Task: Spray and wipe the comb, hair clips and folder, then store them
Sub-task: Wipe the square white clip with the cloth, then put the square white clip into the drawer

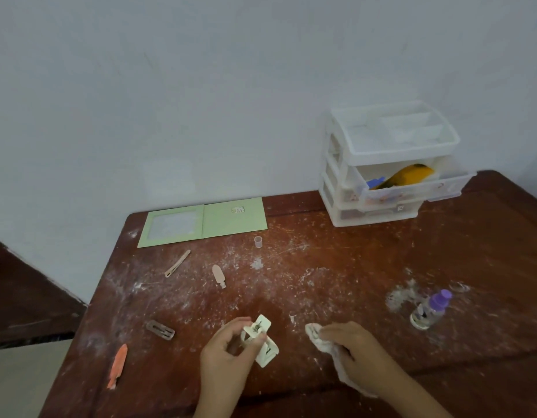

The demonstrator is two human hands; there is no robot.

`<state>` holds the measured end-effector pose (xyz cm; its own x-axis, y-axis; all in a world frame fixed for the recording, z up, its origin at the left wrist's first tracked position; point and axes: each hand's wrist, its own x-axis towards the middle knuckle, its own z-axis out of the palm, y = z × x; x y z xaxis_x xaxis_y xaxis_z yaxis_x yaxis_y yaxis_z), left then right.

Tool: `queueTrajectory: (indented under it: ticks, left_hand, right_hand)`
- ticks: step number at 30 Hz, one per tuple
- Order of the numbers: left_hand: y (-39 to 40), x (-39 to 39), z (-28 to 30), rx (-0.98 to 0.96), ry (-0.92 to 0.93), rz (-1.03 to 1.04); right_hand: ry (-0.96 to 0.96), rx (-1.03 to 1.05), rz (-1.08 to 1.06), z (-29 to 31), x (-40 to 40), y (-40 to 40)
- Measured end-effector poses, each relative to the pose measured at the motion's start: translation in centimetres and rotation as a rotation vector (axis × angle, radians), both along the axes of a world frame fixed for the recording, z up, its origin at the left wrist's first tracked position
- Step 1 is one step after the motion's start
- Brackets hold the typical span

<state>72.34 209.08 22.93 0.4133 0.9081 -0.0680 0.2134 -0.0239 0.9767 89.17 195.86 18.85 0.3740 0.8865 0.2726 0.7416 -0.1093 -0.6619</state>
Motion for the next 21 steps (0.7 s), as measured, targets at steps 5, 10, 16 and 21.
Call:
queueTrajectory:
  ticks: [5,10,16,21]
  left_hand:
    - [0.3,0.3,-0.8,-0.109,0.004,0.035]
    - [0.9,3.1,1.4,-0.186,-0.072,0.019]
    - [1.2,10.5,6.2,-0.062,-0.126,-0.156]
    - [1.0,17.6,8.7,-0.009,-0.163,-0.200]
  right_hand:
    - [-0.314,-0.117,-0.248,-3.5,-0.1,0.1]
    - [-0.311,0.063,-0.392,0.2,3.0,0.8]
    - [-0.417,0.367,-0.580,7.8,11.5,0.5]
    - [-0.591,0.349,-0.706,9.4,19.6,0.5]
